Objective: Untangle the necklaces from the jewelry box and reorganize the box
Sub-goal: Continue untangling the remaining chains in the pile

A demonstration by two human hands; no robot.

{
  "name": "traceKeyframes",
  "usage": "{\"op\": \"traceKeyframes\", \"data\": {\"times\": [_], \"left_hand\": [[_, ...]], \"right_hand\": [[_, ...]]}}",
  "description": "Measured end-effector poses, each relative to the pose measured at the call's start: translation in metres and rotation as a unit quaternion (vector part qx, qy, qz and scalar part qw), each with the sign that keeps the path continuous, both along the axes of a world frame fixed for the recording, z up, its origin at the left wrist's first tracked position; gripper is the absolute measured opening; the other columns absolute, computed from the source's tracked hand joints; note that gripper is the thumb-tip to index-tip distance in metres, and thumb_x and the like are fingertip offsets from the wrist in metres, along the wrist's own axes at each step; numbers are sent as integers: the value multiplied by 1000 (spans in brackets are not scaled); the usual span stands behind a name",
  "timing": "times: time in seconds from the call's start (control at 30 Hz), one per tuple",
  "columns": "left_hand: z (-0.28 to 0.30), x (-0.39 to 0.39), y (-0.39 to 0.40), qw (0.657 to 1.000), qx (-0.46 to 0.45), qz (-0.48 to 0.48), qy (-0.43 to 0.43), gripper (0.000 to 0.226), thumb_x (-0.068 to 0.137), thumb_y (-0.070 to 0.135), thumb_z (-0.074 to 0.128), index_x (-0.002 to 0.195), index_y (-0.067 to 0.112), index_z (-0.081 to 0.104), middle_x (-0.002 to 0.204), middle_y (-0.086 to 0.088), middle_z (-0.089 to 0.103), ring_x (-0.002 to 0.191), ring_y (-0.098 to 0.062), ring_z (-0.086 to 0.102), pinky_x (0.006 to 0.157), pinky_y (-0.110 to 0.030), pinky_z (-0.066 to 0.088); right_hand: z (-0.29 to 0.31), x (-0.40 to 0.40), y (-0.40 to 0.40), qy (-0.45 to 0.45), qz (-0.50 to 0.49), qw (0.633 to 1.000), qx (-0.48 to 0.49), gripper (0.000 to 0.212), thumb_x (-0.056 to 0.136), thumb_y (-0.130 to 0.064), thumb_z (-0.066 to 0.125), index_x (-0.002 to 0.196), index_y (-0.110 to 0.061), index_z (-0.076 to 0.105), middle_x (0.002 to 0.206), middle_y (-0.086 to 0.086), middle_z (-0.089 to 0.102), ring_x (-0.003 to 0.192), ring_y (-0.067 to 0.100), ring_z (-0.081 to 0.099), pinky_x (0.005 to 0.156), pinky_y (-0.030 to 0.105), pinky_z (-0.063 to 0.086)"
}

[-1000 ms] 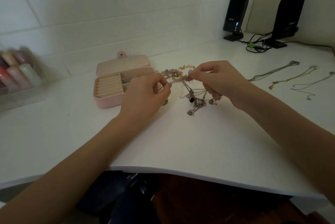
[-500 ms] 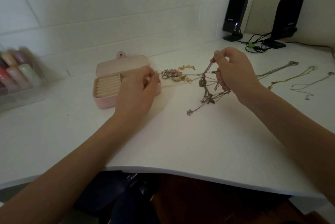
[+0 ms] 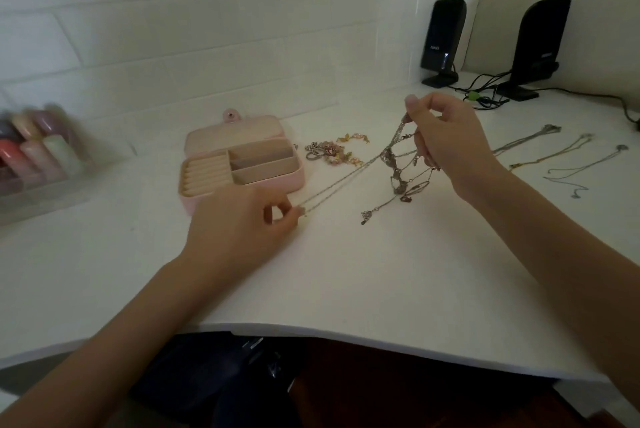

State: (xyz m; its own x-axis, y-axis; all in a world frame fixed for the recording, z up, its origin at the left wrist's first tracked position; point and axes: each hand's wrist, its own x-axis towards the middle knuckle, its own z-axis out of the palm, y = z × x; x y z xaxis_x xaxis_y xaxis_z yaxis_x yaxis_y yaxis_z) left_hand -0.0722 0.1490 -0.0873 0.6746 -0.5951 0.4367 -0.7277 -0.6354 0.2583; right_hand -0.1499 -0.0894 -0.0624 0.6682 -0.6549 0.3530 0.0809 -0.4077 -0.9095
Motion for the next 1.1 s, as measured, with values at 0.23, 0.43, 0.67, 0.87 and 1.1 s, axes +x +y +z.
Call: {"op": "traceKeyframes", "data": {"times": [0.23,0.43,0.67,0.87,1.1], "left_hand": [[1,7,5,998,-8,-54,-41,44,81,60,52,58,27,68,72,15,64,75,-11,59,62,-31,48],[18,7,-49,957,-163,-168,174,11,85,22,69,75,18,65,71,13,64,67,5,58,65,-6,42],[13,6,-89,821,-206,-253,469,18,87,-9,56,87,9,55,73,-3,72,75,-16,70,89,-32,53],[11,8,-85,785,-164,-261,537,11,91,-1,54,90,10,53,72,-6,70,65,-19,67,77,-32,57],[4,19,-85,815,-174,-236,500,4,82,8,68,82,12,66,65,-2,67,49,-10,58,54,-19,53]], "right_hand": [[5,-3,15,3,155,986,58,30,96,-35,53,77,-14,60,55,-1,49,48,10,39,50,20,36],[6,-4,20,-2,242,966,87,29,98,-33,47,78,-15,57,57,-3,51,53,10,43,57,21,39],[7,-6,16,-13,240,966,92,29,100,-32,44,79,-15,56,58,-5,54,53,8,44,55,19,41],[7,-3,12,-35,225,967,117,29,100,-34,43,79,-17,56,62,-3,58,52,9,44,52,21,34],[7,-6,4,-32,198,971,131,31,99,-35,46,78,-16,57,43,-6,35,46,12,28,50,24,27]]}}
